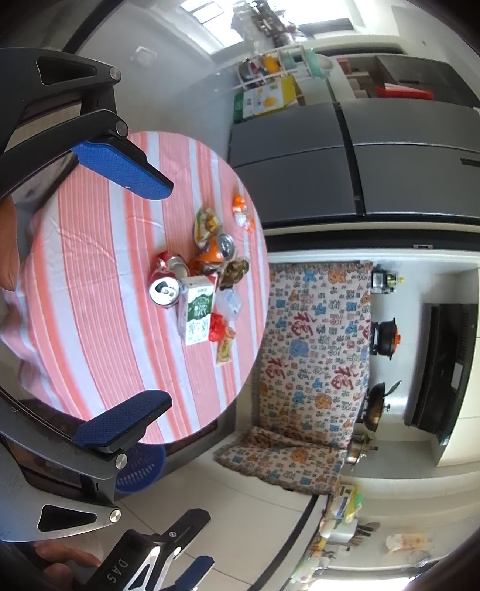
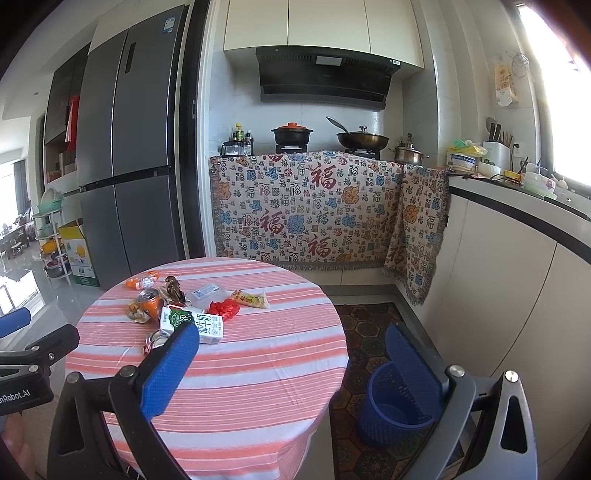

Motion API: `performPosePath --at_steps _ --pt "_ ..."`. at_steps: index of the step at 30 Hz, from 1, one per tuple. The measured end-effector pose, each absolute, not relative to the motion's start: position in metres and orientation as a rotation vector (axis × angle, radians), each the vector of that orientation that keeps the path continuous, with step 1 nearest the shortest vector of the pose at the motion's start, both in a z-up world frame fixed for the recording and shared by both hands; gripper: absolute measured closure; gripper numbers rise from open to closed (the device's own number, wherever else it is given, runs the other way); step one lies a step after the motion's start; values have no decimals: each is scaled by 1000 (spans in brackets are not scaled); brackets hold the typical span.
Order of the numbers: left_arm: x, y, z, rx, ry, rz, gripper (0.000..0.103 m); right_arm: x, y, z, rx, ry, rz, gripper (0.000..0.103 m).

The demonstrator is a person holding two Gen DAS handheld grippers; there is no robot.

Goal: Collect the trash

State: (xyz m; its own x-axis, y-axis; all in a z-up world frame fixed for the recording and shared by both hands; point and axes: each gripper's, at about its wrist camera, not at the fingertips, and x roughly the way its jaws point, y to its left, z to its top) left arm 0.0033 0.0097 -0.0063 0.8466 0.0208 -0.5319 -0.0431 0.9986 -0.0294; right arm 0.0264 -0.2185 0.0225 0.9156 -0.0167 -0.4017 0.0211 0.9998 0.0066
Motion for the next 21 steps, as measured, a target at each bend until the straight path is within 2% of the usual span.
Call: performPosePath --at_steps 21 --pt "6 6 -13 -27 583 31 0 28 -220 20 12 423 -20 0"
